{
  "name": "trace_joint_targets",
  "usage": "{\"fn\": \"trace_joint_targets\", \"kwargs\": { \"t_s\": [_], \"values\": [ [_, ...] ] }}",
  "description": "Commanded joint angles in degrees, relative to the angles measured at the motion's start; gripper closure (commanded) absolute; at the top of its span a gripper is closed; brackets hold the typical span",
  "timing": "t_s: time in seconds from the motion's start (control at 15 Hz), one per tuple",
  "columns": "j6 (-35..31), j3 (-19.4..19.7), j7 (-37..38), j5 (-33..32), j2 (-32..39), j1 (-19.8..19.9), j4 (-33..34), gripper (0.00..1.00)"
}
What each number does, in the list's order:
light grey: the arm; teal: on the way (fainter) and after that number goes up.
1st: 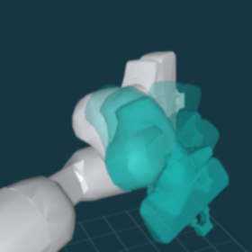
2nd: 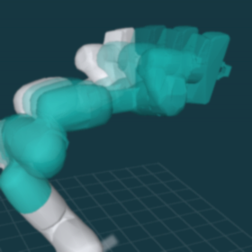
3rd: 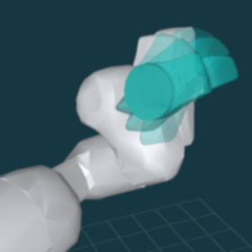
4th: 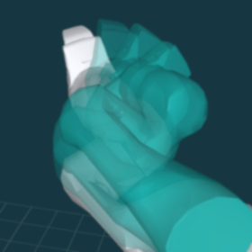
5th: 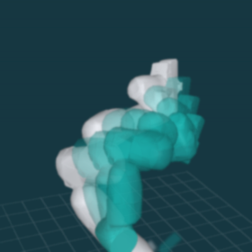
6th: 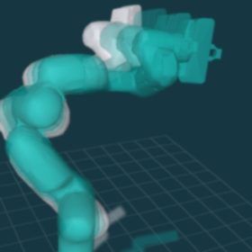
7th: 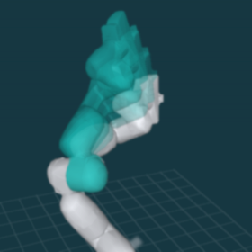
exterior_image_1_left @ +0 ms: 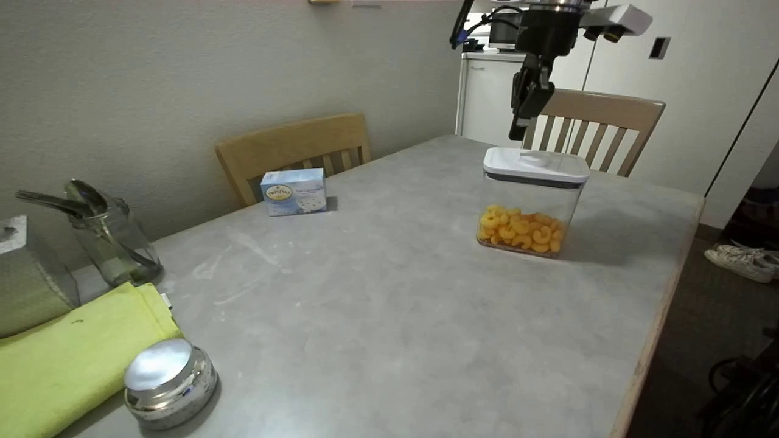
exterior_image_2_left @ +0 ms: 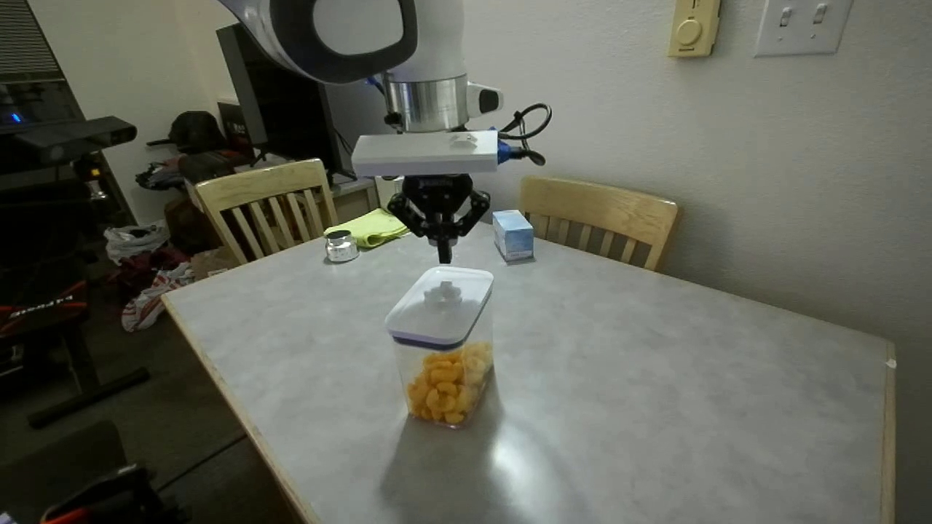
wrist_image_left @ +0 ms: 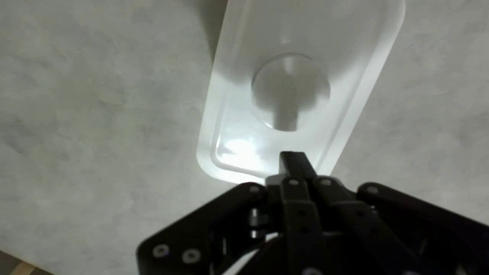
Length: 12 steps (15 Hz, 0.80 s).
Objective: Press down on the lid and open the food container
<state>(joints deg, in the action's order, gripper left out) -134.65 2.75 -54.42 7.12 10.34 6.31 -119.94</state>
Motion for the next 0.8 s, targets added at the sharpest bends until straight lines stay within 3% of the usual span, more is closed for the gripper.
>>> {"fn": "trace_joint_targets", "kwargs": {
  "t_s": [0.0, 0.6, 0.73],
  "values": [
    [1.02, -0.78, -1.84, -0.93, -0.12, 0.61, 0.92, 0.73],
    [0.99, -0.27, -1.60, -2.87, -1.02, 1.05, -0.40, 0.11],
    [0.62, -0.27, -1.57, -2.34, -1.25, 1.18, -1.32, 0.01]
  ]
}}
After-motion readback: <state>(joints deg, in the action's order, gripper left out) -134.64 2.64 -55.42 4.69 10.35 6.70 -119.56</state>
